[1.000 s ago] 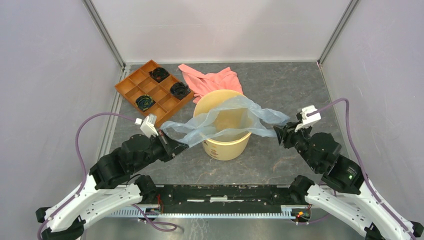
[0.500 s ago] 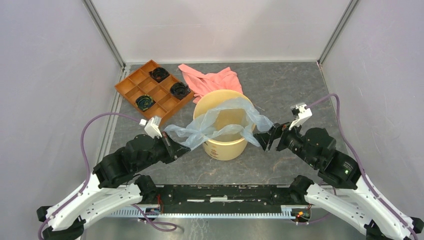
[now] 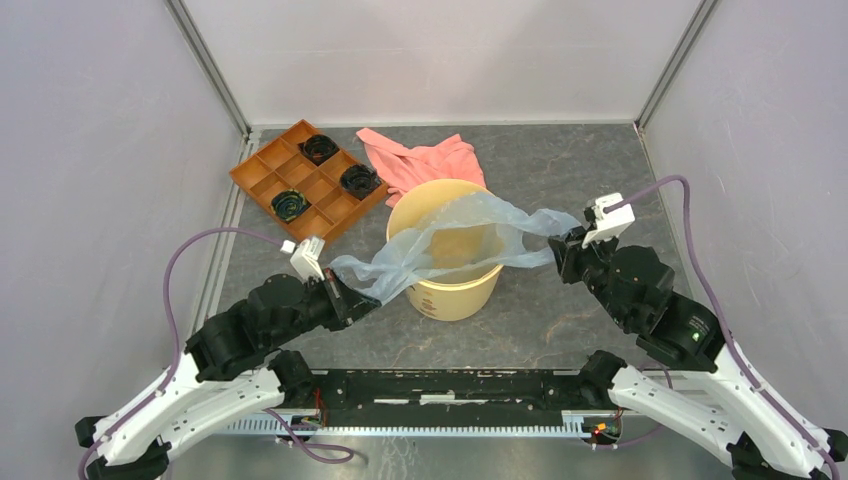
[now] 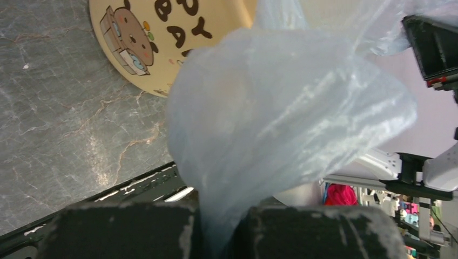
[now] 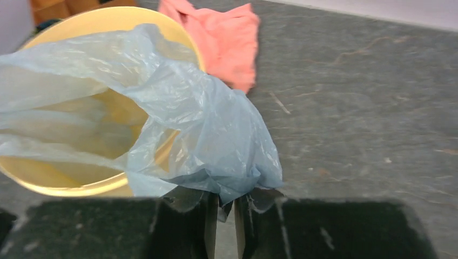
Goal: Put the trash bags into the trash bin
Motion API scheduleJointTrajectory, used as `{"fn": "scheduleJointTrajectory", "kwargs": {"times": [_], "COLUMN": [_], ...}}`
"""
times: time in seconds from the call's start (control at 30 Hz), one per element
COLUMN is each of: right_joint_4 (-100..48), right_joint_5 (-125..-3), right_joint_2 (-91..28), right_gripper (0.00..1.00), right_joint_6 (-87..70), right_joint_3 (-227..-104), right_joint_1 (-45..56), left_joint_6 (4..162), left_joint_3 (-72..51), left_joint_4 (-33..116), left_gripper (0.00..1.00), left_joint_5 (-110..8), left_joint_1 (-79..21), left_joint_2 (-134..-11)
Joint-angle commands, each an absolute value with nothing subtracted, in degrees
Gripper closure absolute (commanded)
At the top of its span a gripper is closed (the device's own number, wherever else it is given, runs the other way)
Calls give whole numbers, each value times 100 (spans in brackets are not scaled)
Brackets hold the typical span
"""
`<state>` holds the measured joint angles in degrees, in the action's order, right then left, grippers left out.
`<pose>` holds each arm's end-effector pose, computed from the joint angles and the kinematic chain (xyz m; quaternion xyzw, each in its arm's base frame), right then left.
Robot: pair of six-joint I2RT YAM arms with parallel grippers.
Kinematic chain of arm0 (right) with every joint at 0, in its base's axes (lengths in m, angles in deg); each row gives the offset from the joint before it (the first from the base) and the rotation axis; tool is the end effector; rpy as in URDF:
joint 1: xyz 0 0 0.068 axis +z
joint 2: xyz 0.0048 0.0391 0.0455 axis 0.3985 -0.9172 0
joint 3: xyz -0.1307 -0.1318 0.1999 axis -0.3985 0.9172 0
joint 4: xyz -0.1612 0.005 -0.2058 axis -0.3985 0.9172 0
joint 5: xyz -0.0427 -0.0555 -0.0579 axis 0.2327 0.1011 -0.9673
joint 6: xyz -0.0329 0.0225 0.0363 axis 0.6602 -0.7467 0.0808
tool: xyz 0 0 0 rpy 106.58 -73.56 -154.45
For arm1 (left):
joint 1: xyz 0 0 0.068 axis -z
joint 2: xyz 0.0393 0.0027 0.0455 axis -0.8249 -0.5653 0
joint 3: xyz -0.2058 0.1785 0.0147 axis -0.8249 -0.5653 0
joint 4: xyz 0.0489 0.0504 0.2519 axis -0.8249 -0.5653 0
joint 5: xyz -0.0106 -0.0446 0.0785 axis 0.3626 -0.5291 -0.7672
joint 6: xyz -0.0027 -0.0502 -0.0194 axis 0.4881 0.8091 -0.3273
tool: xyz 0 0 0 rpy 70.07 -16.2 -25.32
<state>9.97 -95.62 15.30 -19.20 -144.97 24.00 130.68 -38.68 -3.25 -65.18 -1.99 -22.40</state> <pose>0.0854 0.0717 0.3777 -0.0783 0.7823 0.1789 0.5915 0.0594 -0.0745 0.3163 -0.0689 0.8373 -0.4266 0.3350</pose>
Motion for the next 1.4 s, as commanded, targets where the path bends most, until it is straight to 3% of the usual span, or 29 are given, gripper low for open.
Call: {"fn": "scheduleJointTrajectory", "kwargs": {"times": [0.0,0.1,0.23,0.37,0.4,0.57,0.8,0.97,1.13,1.23,1.37], "right_joint_4": [852,788,1325,1675,1818,2340,1311,380,230,50,-754], "right_joint_5": [-10513,-10888,-10522,-9177,-8846,-7700,-6267,-6653,-7841,-8830,-9150], "right_joint_2": [1568,1701,1610,1533,1497,1360,1601,1440,1341,1519,1765], "right_gripper": [83,80,39,6,2,2,2,3,19,38,66], "right_joint_6": [-508,-510,-1688,-2423,-2530,-3002,-3623,-4150,-4191,-4283,-4415], "right_joint_3": [-14581,-14350,-14871,-15493,-15622,-15967,-14923,-14324,-14267,-13904,-13373], "right_joint_1": [2405,2402,2406,2407,2407,2406,2407,2408,2406,2406,2403], "left_joint_6": [12764,12803,12807,12678,12641,12497,12367,12411,12467,12496,12573], "left_joint_3": [-4025,-3996,-3900,-3912,-3917,-3918,-3923,-3967,-3954,-3998,-4040], "left_joint_4": [-295,-493,-417,-94,-43,109,128,134,108,74,51], "left_gripper": [98,98,98,98,98,98,98,98,98,98,98], "left_joint_5": [-6653,-6801,-6775,-6564,-6525,-6304,-6200,-6194,-6217,-6262,-6241], "left_joint_1": [-223,-223,-223,-224,-223,-224,-223,-223,-227,-223,-223], "left_joint_2": [-2274,-2356,-2347,-2283,-2283,-2274,-2268,-2266,-2195,-2120,-2075]}}
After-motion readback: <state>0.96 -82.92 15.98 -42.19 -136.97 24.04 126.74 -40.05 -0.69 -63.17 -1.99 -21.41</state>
